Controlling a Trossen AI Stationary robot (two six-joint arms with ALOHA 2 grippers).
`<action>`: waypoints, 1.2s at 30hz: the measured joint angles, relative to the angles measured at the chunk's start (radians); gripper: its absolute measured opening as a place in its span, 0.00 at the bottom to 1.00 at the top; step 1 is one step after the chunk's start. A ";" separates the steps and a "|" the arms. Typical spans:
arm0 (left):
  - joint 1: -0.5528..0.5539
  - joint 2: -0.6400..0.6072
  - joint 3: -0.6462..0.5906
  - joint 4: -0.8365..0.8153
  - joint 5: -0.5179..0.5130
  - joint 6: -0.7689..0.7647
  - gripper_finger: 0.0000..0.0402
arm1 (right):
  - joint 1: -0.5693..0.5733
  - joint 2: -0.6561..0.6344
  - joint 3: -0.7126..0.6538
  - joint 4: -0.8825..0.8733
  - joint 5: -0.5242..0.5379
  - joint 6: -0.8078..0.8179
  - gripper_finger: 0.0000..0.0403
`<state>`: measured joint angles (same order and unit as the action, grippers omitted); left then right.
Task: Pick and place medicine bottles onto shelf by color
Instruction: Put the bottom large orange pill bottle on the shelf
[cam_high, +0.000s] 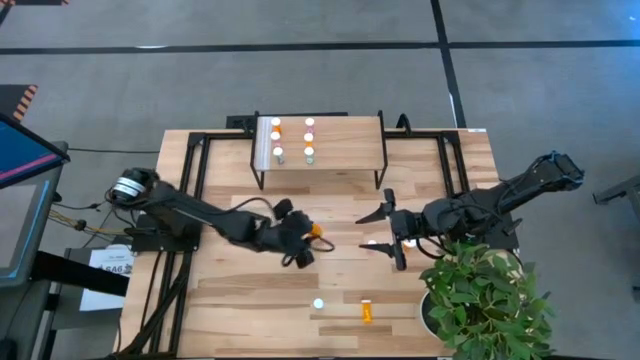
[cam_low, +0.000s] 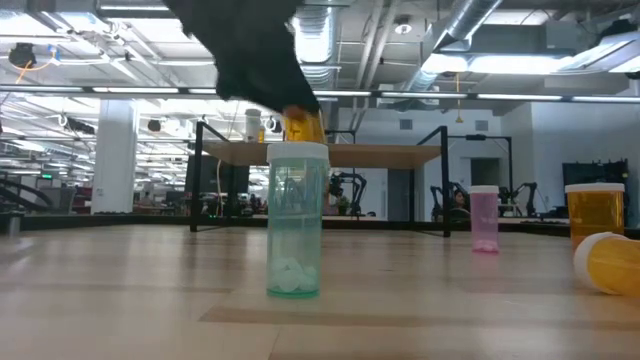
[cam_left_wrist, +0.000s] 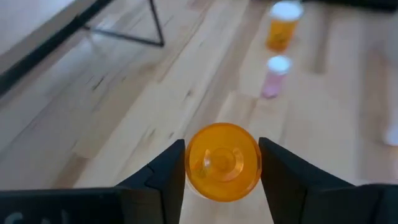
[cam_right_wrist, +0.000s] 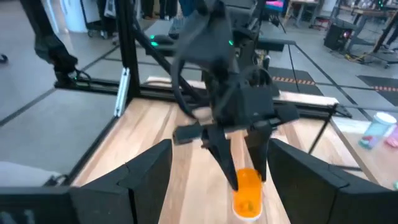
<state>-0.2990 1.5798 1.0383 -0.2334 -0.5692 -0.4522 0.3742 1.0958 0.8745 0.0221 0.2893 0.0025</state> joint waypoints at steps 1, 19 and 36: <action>-0.017 -0.020 -0.018 0.022 -0.011 0.000 0.37 | 0.000 0.001 0.000 -0.003 0.000 0.000 0.70; -0.186 -0.152 -0.652 1.599 -0.034 0.354 0.39 | -0.002 0.115 -0.001 0.220 -0.060 -0.030 0.70; -0.178 -0.122 -0.505 1.785 0.241 0.595 0.39 | -0.088 0.394 -0.002 0.655 -0.130 -0.297 0.70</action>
<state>-0.4766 1.4582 0.5333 1.5516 -0.3282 0.1427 0.2867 1.4895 0.8730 0.6775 0.1592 -0.2948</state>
